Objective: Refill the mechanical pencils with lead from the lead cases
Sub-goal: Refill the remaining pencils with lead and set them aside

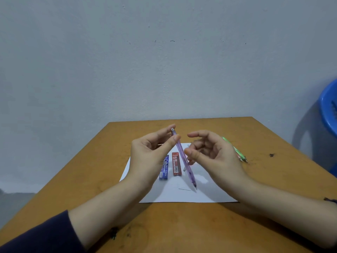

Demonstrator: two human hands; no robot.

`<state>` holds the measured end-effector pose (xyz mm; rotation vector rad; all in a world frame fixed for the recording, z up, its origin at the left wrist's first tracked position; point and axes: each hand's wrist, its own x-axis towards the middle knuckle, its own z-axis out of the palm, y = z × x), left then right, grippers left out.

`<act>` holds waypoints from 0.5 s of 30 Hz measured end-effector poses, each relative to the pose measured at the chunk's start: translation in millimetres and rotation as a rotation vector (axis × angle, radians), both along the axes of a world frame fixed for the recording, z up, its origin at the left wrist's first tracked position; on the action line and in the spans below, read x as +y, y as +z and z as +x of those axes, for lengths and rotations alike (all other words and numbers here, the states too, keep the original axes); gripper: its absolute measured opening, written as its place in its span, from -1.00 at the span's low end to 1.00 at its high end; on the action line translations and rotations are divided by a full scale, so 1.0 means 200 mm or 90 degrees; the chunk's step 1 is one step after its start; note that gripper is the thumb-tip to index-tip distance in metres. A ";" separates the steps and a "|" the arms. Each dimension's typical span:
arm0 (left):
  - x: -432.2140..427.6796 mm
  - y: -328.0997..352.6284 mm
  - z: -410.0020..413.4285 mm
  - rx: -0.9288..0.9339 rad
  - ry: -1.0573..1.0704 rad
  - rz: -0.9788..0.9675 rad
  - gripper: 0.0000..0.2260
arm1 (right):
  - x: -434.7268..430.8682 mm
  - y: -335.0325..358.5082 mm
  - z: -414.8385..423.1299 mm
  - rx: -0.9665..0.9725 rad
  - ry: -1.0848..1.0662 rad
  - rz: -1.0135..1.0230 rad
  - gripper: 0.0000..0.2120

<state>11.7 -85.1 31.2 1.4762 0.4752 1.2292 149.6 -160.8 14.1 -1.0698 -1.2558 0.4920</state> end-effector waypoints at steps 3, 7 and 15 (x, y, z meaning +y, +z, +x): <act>0.03 0.02 -0.01 -0.013 0.040 0.021 -0.80 | 0.04 -0.02 0.05 -0.046 -0.040 -0.022 -0.75; 0.05 0.02 -0.01 -0.036 0.062 0.013 -0.80 | 0.08 -0.05 0.11 -0.335 -0.118 -0.112 -0.65; 0.06 0.00 0.00 0.005 0.034 0.037 -0.78 | 0.11 -0.07 0.11 -0.625 -0.096 -0.251 -0.72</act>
